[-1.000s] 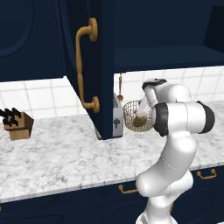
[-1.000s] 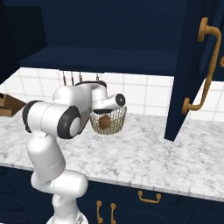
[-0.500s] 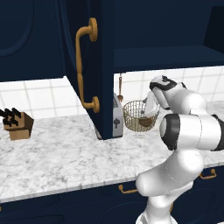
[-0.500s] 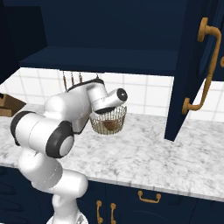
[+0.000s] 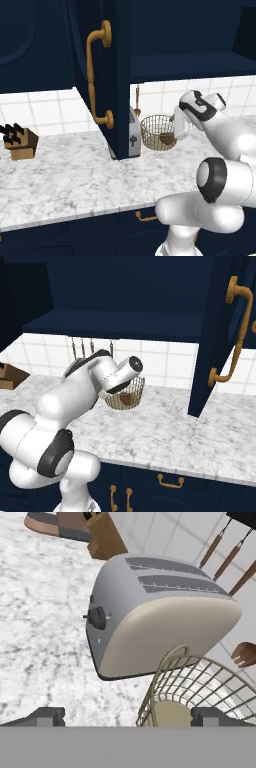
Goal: Open the cabinet, pick up the bread from the cabinet and place it in the basket. Then move the basket to the dining counter.
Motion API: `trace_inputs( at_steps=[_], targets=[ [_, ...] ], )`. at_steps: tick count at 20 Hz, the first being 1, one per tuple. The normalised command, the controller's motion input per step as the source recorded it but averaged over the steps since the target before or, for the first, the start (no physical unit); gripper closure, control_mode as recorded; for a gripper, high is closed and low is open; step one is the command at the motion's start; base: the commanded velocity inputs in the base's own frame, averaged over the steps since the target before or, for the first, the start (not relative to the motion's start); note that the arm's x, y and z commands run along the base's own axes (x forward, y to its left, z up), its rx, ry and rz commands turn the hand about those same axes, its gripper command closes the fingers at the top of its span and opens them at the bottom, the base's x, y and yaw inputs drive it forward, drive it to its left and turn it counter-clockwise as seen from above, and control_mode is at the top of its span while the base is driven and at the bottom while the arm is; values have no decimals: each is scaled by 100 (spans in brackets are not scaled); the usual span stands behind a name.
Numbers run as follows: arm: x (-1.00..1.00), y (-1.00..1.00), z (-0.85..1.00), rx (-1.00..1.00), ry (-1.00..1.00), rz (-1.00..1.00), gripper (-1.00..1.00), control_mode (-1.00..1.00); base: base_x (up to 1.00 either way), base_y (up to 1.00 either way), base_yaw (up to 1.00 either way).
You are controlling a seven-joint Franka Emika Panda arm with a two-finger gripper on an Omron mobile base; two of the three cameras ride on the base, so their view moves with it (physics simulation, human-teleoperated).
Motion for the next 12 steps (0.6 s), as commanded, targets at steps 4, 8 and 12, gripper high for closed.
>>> trace_inputs(
  at_steps=[4, 8, 12],
  targets=[
    [-22, 0, -23, -11, 0, 6, -100, -100, 0, 0, 0],
    [31, 1, -15, -5, 0, 3, -100, -100, 0, 0, 0],
    [50, 2, -13, 0, 0, 3, -100, -100, 0, 0, 0]
  ],
)
